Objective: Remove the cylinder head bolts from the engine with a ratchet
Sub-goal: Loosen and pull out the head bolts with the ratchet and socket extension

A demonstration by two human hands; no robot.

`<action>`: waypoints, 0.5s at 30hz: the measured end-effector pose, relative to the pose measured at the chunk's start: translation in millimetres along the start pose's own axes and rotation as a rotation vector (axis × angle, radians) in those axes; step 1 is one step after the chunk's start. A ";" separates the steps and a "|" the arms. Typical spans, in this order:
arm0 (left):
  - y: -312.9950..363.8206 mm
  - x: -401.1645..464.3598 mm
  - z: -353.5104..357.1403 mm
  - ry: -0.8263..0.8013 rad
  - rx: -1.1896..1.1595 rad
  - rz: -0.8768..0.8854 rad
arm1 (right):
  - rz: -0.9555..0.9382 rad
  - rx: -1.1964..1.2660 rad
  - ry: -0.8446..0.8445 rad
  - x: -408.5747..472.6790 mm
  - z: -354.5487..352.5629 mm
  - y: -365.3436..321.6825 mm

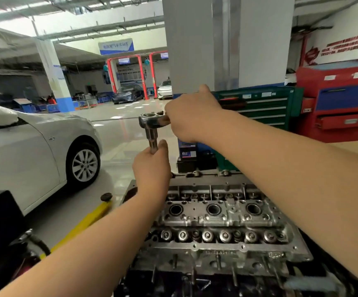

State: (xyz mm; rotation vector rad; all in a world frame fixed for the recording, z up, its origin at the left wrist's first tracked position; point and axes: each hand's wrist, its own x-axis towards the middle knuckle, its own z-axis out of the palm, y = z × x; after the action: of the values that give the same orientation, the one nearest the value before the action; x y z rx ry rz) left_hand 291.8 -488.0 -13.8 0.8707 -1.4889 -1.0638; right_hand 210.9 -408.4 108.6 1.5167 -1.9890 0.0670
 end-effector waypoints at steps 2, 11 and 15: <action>2.7 -8.9 -3.0 0.011 -0.001 -0.016 | -0.069 0.186 -0.030 21.7 8.5 -1.4; 31.4 -12.1 4.0 0.238 -0.062 0.112 | -0.116 0.255 0.102 51.4 27.9 -25.8; 33.5 -8.7 19.7 0.348 -0.044 0.132 | 0.055 0.008 0.014 13.9 -2.3 -17.3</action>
State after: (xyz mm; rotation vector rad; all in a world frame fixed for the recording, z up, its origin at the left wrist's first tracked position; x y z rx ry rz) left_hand 274.5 -465.3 13.9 0.8648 -1.2082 -0.7987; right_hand 225.3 -425.1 111.9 1.4627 -2.0215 0.1081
